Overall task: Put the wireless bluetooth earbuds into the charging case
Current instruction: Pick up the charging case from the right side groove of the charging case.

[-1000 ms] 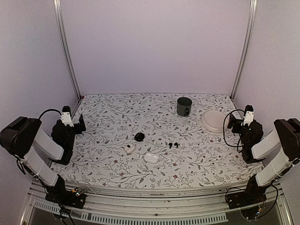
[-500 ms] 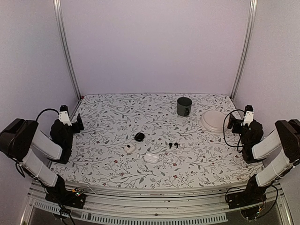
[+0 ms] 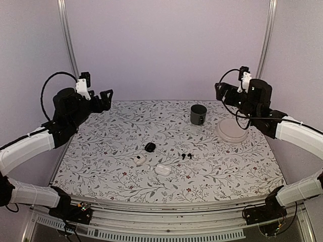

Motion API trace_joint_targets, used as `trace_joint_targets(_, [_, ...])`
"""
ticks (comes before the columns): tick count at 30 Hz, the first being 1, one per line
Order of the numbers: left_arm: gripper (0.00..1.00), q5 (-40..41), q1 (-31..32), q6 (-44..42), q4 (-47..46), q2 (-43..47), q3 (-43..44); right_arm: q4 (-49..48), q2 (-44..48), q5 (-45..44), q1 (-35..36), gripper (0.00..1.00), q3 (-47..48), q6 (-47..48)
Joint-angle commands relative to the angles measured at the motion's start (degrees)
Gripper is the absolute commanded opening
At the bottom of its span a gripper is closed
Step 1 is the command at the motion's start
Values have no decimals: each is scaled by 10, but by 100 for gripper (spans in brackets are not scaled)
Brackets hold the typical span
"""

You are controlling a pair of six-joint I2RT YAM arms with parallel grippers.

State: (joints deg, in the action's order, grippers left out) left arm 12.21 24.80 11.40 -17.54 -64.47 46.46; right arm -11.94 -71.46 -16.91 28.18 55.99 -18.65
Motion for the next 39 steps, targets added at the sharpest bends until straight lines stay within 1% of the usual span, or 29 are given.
trace_joint_targets(1, [96, 25, -8, 103, 192, 13, 9, 158, -5, -68, 69, 99, -3, -23])
trace_joint_targets(3, [96, -8, -21, 98, 206, 26, 7, 167, 6, -122, 67, 99, -15, -26])
trace_joint_targets(4, [96, -13, -21, 95, 214, 28, 8, 171, 11, -171, 67, 99, -26, -32])
trace_joint_targets(5, [96, -22, -21, 92, 222, 30, 7, 185, 11, -221, 66, 99, -34, -55])
trace_joint_targets(6, [96, -37, -19, 91, 226, 32, 5, 199, 13, -251, 64, 99, -35, -108])
trace_joint_targets(7, [96, -47, -14, 93, 234, 31, 3, 197, 15, -246, 60, 99, -40, -123])
trace_joint_targets(9, [96, -64, -6, 117, 266, 23, 5, 187, 19, -225, 57, 99, -51, -124])
trace_joint_targets(10, [96, -71, -4, 132, 273, 20, 3, 187, 19, -218, 57, 99, -56, -139])
trace_joint_targets(11, [96, -88, -2, 146, 269, 21, -6, 195, 18, -206, 56, 99, -57, -151])
trace_joint_targets(12, [96, -111, -1, 156, 262, 23, -20, 206, 15, -169, 52, 99, -54, -170])
trace_joint_targets(14, [96, -154, 2, 187, 255, 26, -45, 255, -11, -108, 47, 99, -25, -170])
trace_joint_targets(16, [96, -198, 9, 215, 241, 27, -73, 329, -66, -85, 55, 99, 28, -177])
trace_joint_targets(17, [96, -208, 16, 227, 240, 27, -84, 338, -85, -74, 73, 99, 39, -182])
trace_joint_targets(20, [96, -236, 32, 260, 241, 28, -101, 295, -109, -24, 131, 99, 24, -159])
trace_joint_targets(22, [96, -255, 42, 284, 238, 28, -113, 298, -141, 14, 169, 99, 31, -162])
trace_joint_targets(25, [96, -278, 61, 319, 208, 41, -141, 308, -185, 55, 237, 99, 48, -165])
trace_joint_targets(28, [96, -303, 78, 359, 163, 56, -178, 292, -215, 120, 280, 99, 49, -165])
trace_joint_targets(30, [96, -307, 95, 384, 133, 58, -197, 288, -232, 143, 292, 99, 43, -163])
trace_joint_targets(33, [96, -288, 128, 415, 116, 54, -208, 275, -245, 159, 294, 100, 26, -145])
trace_joint_targets(36, [96, -252, 165, 450, 111, 62, -218, 259, -253, 159, 293, 95, 16, -123])
trace_joint_targets(39, [96, -266, 183, 490, 90, 59, -242, 252, -264, 166, 292, 86, 19, -108])
